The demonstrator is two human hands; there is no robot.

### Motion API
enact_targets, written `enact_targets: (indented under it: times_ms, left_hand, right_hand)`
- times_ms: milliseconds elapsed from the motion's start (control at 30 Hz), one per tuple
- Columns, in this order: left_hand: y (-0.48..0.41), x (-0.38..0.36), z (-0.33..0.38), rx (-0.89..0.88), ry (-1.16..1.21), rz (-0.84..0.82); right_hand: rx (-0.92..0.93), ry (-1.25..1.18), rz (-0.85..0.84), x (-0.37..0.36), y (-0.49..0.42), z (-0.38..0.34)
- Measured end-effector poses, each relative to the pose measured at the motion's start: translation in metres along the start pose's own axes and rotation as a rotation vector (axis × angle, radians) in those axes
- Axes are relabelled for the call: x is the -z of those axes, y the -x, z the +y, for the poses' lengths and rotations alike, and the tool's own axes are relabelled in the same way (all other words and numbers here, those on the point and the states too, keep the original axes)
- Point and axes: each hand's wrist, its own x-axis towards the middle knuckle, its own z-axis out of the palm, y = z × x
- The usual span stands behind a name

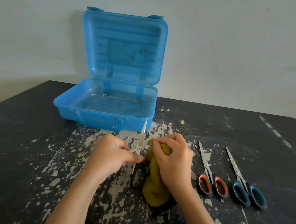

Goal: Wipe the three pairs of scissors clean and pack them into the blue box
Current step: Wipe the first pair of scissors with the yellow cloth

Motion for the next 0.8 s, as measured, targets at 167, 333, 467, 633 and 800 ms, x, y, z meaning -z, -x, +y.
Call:
enact_targets:
  times_ms: [167,333,467,633,800]
  left_hand:
    - [0.001,-0.001,0.002,-0.035,-0.145,-0.021]
    - [0.007,-0.001,0.006,-0.061,-0.214,-0.063]
    - [0.008,-0.002,0.006,-0.017,-0.158,-0.111]
    - [0.005,0.002,0.004,0.052,-0.023,-0.085]
    - [0.004,0.005,0.003,0.097,0.071,-0.114]
  right_hand:
    - [0.17,0.159,0.036,-0.006,0.004,0.001]
    - [0.133,0.266,0.084,0.002,-0.004,0.008]
    - [-0.084,0.192,0.036,0.011,-0.01,0.016]
    - [0.093,0.102,0.035,0.006,-0.003,0.004]
    - [0.229,0.129,-0.053,0.0,0.003,0.004]
